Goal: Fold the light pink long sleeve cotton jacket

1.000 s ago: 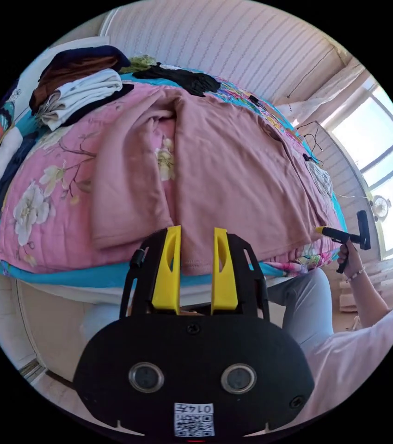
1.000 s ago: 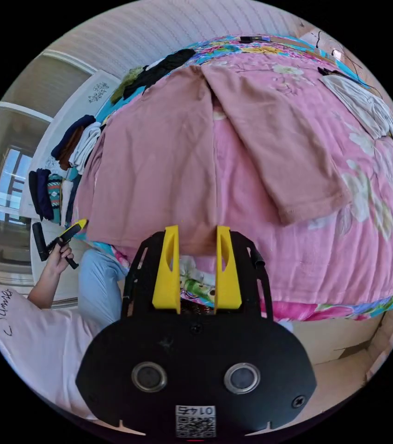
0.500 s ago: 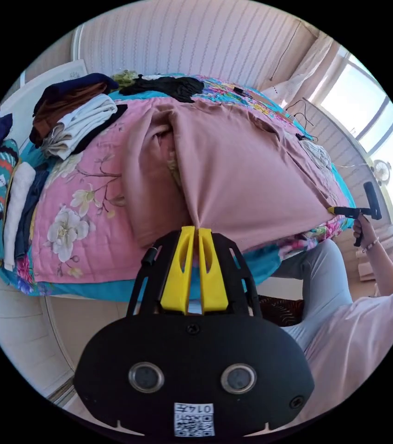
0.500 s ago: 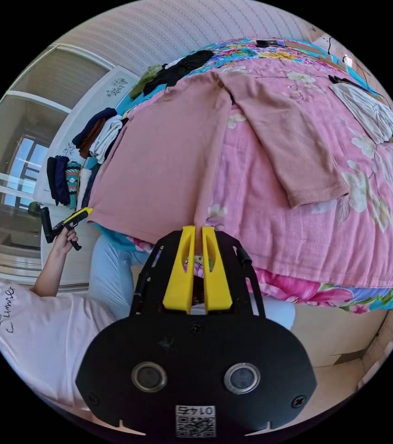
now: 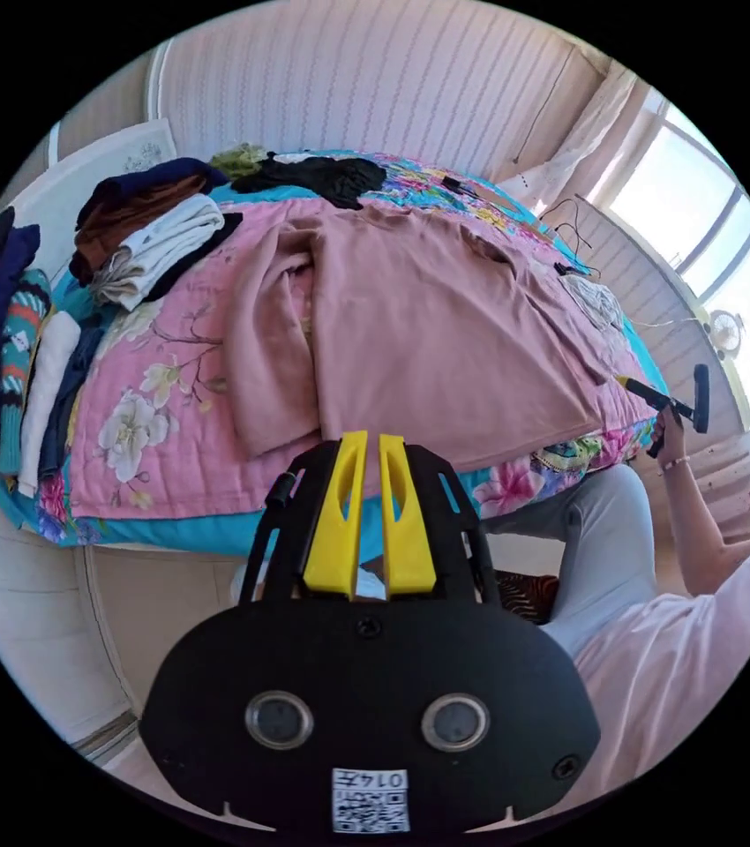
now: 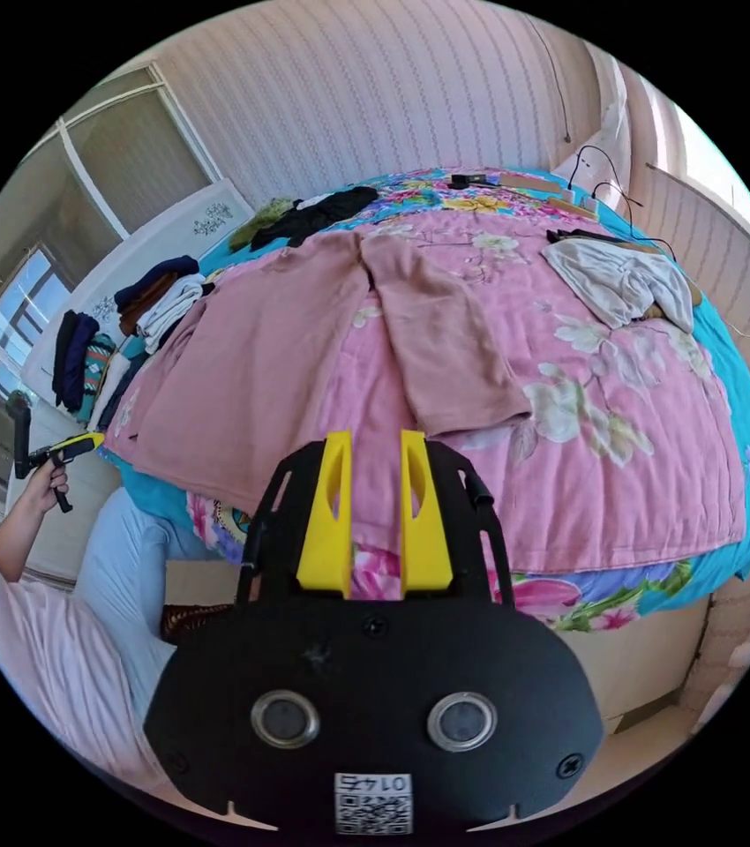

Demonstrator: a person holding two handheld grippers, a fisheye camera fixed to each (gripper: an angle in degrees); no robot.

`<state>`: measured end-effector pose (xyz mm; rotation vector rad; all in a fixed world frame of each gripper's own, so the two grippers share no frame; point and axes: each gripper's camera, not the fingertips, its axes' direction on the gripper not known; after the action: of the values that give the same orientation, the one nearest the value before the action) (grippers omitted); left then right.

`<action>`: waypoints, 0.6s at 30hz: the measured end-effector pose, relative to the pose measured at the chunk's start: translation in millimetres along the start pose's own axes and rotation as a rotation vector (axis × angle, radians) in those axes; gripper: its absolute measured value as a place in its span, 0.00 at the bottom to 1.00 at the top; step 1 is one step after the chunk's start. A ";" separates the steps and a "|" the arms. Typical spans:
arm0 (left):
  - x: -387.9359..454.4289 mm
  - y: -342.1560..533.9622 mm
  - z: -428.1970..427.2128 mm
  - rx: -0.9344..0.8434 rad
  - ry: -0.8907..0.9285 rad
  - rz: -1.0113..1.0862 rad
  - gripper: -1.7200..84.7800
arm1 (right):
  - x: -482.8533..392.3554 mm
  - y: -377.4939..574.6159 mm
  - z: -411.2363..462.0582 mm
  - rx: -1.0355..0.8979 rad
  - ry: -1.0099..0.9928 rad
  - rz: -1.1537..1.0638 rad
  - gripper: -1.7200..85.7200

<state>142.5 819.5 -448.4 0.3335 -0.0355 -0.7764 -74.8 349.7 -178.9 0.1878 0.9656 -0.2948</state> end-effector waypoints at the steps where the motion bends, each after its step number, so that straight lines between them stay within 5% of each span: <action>1: 23.1 -17.5 11.3 0.006 0.010 0.062 0.02 | 4.6 -1.2 3.4 0.014 0.000 -0.010 0.12; 6: 131.9 -96.2 76.5 0.010 0.058 0.336 0.01 | 43.6 -39.0 63.4 -0.095 -0.305 -0.249 0.13; 13: 265.1 -192.1 198.7 0.010 0.041 0.577 0.01 | 51.7 -14.7 116.8 -0.233 -0.148 -0.417 0.10; 18: 326.3 -211.7 256.2 -0.004 0.121 0.641 0.02 | 104.6 21.1 109.4 -0.126 -0.300 -0.323 0.04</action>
<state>192.4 380.6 -300.5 0.3392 -0.0246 -0.1215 73.2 321.3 -204.2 -0.1282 0.7109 -0.5405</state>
